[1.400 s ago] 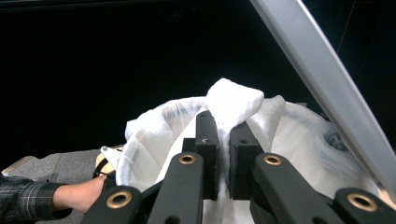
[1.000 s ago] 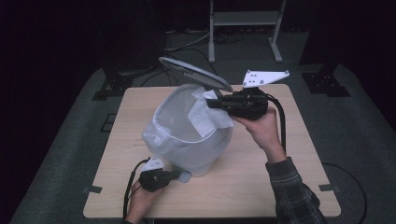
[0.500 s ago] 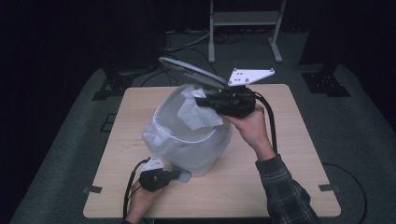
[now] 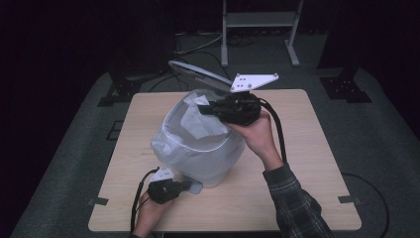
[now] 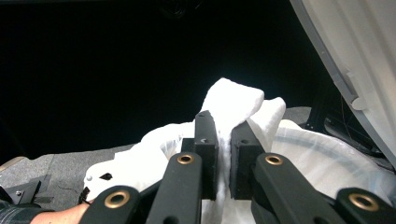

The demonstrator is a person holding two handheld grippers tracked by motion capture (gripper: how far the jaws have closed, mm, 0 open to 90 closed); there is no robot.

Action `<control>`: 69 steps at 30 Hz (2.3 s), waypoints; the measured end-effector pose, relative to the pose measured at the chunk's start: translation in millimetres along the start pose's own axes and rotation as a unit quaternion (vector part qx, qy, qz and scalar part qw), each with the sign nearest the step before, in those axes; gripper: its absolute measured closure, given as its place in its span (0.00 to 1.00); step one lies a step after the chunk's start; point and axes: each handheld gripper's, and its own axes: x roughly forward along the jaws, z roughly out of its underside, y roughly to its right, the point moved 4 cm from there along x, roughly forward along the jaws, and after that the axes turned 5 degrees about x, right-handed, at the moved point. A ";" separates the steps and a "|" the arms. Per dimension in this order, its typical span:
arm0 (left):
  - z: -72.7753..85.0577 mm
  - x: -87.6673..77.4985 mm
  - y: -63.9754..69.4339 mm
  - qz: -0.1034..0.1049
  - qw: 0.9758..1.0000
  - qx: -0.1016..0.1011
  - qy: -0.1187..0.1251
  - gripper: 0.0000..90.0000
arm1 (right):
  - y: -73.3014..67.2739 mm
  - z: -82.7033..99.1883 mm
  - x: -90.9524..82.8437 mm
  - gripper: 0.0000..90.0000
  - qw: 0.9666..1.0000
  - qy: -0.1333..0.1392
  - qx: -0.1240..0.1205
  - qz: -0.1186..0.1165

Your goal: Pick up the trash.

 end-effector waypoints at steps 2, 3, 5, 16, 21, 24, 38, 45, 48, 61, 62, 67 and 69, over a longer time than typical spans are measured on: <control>0.0 0.0 0.0 0.000 1.000 0.000 0.000 1.00 | -0.5 -0.3 1.4 0.92 1.000 0.001 -0.001 0.001; 0.0 0.0 0.0 0.000 1.000 0.000 0.000 1.00 | -0.7 -0.6 1.7 0.92 1.000 0.001 -0.001 0.000; 0.0 0.0 -0.1 0.000 1.000 0.000 0.000 1.00 | -0.9 -1.2 2.0 0.91 1.000 0.001 0.000 0.000; -0.1 -0.1 -0.3 0.001 1.000 -0.002 -0.001 1.00 | -2.7 -1.3 1.6 0.81 1.000 0.001 -0.002 0.002; -0.1 -0.1 -0.4 0.002 1.000 -0.002 -0.001 1.00 | -5.0 -0.9 -0.4 0.75 1.000 0.002 -0.005 0.004; -0.1 -0.1 -0.5 0.002 1.000 -0.002 -0.001 1.00 | -5.2 -1.3 -2.4 0.70 1.000 0.006 -0.005 0.003; 0.0 0.0 -0.4 0.002 1.000 -0.004 0.000 1.00 | -8.6 -1.3 -12.0 0.55 1.000 0.011 -0.003 0.009; -0.1 -0.1 -0.3 0.001 1.000 -0.004 -0.001 1.00 | -7.6 4.3 -22.3 0.55 1.000 0.010 0.001 0.013; -0.1 -0.1 -0.4 0.002 1.000 -0.004 -0.001 1.00 | -6.1 6.6 -27.5 0.55 1.000 0.012 0.003 0.016; 0.0 -0.1 -0.4 0.002 1.000 -0.005 0.000 1.00 | 2.6 18.5 -51.1 0.55 0.999 0.013 0.011 0.035; 0.0 -0.1 -0.4 0.002 1.000 -0.005 0.000 1.00 | 3.0 18.9 -52.1 0.55 0.999 0.013 0.011 0.036; 0.1 -0.1 -0.7 0.003 1.000 -0.004 0.000 1.00 | 5.3 22.6 -59.9 0.55 0.999 0.011 0.013 0.042; 0.1 -0.1 -0.9 0.004 1.000 -0.005 0.000 1.00 | 6.6 24.4 -63.4 0.55 0.999 0.012 0.013 0.046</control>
